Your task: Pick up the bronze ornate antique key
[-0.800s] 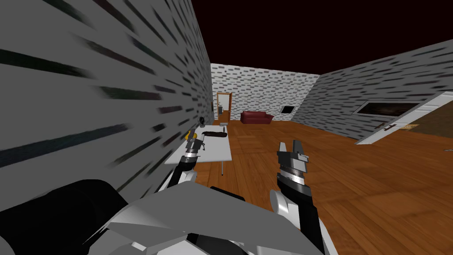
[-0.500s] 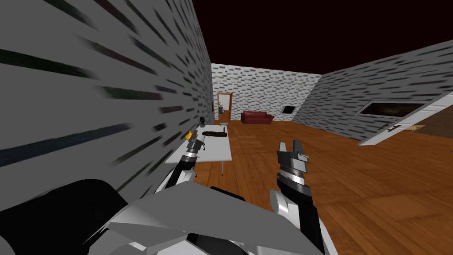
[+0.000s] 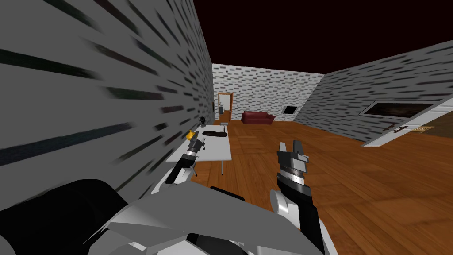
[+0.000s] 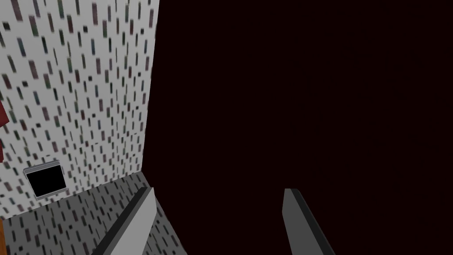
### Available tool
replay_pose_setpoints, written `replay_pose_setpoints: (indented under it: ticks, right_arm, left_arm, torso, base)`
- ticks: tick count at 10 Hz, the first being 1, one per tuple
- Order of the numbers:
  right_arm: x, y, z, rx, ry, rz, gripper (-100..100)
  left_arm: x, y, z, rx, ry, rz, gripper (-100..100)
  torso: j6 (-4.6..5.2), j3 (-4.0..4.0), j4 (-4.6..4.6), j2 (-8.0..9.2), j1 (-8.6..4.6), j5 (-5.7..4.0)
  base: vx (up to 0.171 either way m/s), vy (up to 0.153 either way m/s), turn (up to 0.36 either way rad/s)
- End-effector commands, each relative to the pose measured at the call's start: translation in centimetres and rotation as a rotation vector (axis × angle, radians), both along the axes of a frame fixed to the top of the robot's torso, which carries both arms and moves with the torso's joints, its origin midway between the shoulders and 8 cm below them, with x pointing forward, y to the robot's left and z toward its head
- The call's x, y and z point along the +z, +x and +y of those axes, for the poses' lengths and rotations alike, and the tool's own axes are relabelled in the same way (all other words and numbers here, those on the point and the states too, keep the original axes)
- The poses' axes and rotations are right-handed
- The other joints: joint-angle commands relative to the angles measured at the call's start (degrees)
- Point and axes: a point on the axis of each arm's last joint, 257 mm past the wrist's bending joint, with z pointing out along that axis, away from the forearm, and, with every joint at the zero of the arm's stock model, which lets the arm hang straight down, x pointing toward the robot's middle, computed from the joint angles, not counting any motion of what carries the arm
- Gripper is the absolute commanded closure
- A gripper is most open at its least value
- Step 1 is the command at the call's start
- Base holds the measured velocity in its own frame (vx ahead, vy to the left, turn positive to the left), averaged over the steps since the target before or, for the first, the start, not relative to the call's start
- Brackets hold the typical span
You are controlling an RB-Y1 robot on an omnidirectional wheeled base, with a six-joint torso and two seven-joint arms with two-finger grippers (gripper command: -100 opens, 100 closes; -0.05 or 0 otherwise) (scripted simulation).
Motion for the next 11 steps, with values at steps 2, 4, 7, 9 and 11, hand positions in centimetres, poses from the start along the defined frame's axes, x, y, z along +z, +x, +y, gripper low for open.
replay_pose_setpoints:
  ticks: [2, 4, 7, 9, 11]
  right_arm:
    - [0.0, 0.0, 0.0, 0.000, 0.000, 0.000, 0]
    - [0.0, 0.0, 0.0, 0.000, 0.000, 0.000, 0]
    - [0.0, 0.0, 0.0, 0.000, 0.000, 0.000, 0]
    - [0.0, 0.0, 0.0, 0.000, 0.000, 0.000, 0]
    - [0.0, 0.0, 0.0, 0.000, 0.000, 0.000, 0]
  left_arm:
    - [-1.8, 0.8, 0.9, -0.005, -0.025, 0.064, -100]
    - [-3.2, 1.5, 1.8, -0.006, -0.051, 0.116, -100]
    - [-5.8, 2.6, 3.8, -0.003, -0.109, 0.209, -100]
    - [-7.4, 3.1, 5.0, 0.005, -0.145, 0.266, -100]
    - [-8.9, 3.6, 6.2, 0.015, -0.183, 0.318, -100]
  torso:
    - [-0.01, 0.01, 0.00, 0.01, 0.00, 0.00]
    - [0.00, 0.00, 0.00, 0.00, 0.01, 0.00]
    - [0.00, 0.00, 0.00, -0.01, 0.02, 0.00]
    - [0.00, 0.00, 0.00, -0.01, 0.01, 0.00]
    - [0.00, 0.00, 0.00, -0.01, 0.01, 0.00]
  base:
    - [-0.006, -0.021, 0.020]
    - [-0.003, -0.019, 0.024]
    - [0.000, -0.019, 0.026]
    - [0.000, -0.020, 0.023]
    - [0.001, -0.018, 0.025]
